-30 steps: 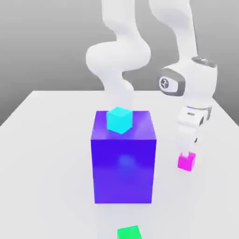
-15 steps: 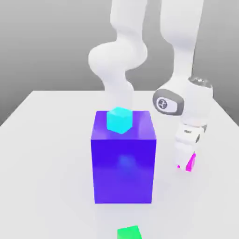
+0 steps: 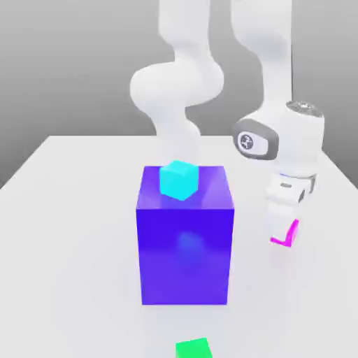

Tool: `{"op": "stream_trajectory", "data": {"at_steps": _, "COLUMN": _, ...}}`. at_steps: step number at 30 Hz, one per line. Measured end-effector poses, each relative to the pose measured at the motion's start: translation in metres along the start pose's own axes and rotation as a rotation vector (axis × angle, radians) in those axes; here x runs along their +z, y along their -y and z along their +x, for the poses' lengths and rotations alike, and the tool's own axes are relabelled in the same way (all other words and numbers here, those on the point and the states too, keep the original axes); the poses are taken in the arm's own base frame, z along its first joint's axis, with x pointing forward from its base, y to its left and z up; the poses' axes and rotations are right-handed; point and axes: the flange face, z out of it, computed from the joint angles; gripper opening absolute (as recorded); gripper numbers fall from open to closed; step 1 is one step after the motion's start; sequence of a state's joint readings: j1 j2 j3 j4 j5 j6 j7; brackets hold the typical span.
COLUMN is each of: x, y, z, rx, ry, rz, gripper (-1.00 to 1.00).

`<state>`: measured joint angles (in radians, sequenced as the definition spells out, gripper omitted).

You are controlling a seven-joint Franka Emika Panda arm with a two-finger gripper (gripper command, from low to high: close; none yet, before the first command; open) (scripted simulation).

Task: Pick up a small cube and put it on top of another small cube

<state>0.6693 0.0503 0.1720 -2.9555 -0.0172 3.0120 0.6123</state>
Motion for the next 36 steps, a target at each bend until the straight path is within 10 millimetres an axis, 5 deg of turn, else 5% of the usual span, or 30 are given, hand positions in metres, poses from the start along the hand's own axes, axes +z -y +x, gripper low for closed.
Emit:
{"op": "stream_trajectory", "data": {"at_steps": 6, "x": -0.021, "y": -0.003, "z": -0.005, "rx": 0.005, "ry": 0.002, "rz": -0.009, "gripper": -1.0}}
{"op": "stream_trajectory", "data": {"at_steps": 8, "x": -0.026, "y": -0.015, "z": 0.018, "rx": 0.042, "ry": 0.0, "rz": -0.015, "gripper": -1.0}}
{"op": "stream_trajectory", "data": {"at_steps": 15, "x": -0.042, "y": -0.085, "z": 0.122, "rx": 0.163, "ry": -0.004, "rz": -0.035, "gripper": -1.0}}
{"op": "stream_trajectory", "data": {"at_steps": 21, "x": -0.058, "y": -0.163, "z": 0.193, "rx": 0.228, "ry": 0.001, "rz": -0.034, "gripper": -1.0}}
{"op": "stream_trajectory", "data": {"at_steps": 27, "x": -0.074, "y": -0.265, "z": 0.242, "rx": 0.293, "ry": 0.003, "rz": -0.013, "gripper": -1.0}}
{"op": "stream_trajectory", "data": {"at_steps": 31, "x": -0.032, "y": -0.284, "z": 0.249, "rx": 0.303, "ry": 0.002, "rz": -0.009, "gripper": -1.0}}
{"op": "stream_trajectory", "data": {"at_steps": 32, "x": -0.02, "y": -0.284, "z": 0.248, "rx": 0.304, "ry": 0.002, "rz": -0.009, "gripper": 1.0}}
{"op": "stream_trajectory", "data": {"at_steps": 36, "x": -0.02, "y": -0.284, "z": 0.248, "rx": 0.304, "ry": 0.002, "rz": -0.009, "gripper": 1.0}}
